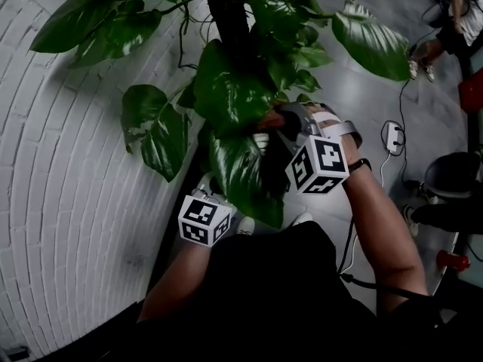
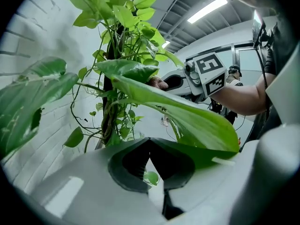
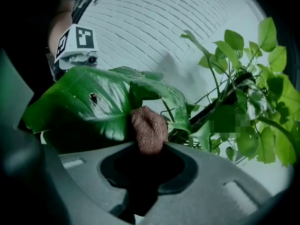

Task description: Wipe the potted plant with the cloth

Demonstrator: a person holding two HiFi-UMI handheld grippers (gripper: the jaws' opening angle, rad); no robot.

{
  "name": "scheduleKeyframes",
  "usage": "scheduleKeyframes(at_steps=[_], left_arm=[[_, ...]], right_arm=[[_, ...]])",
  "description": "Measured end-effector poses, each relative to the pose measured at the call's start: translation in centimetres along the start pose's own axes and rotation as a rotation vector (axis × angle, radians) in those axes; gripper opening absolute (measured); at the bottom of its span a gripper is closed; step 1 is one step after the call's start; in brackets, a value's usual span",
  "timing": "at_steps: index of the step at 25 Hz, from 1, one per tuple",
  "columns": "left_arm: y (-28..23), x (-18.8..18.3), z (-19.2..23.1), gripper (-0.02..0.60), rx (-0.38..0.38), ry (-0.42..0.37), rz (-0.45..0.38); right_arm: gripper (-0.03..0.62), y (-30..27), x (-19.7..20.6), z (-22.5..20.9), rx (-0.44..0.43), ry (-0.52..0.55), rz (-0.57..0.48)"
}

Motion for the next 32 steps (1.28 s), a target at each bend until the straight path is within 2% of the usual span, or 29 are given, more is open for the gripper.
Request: scheduleKeyframes(at_steps=[5, 12, 16, 22, 32], left_arm=[[-0.3, 0.2, -0.3, 0.009, -0.023, 0.012, 0.013], [-0.1, -0.1, -0.6, 0.01, -0.016, 0.0, 0.02], [-0.1, 0.2, -0.9, 0.009, 0.004, -0.001, 0.035], [-0.4, 0.5, -0.9, 0.01, 0.04, -0.023, 0.056], [-0.7, 0.7, -1.1, 0.009, 0.09, -0.045, 0.07]], right_arm=[[0.067, 0.1, 1.8, 0.9, -0.008, -0.064, -0.01], [0.067, 0.4, 3.8, 2.3, 0.003, -0.161, -0.02], [0.067, 0.7, 4.5, 3.5, 0.015, -0.236, -0.03], [0.067, 0.7, 6.8, 5.3, 0.021, -0.42, -0.065], [0.067, 0.3, 8.3, 8.1, 0.047, -0.561, -0.058]])
Point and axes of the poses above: the fingertips, and each gripper's own axes: y backward along the fingers, z to its left, x out of its underside, the point moved 6 cm from there along y, backward along the fingers, and after that the axes turned 12 degrees about -x, right-handed, at the moved point
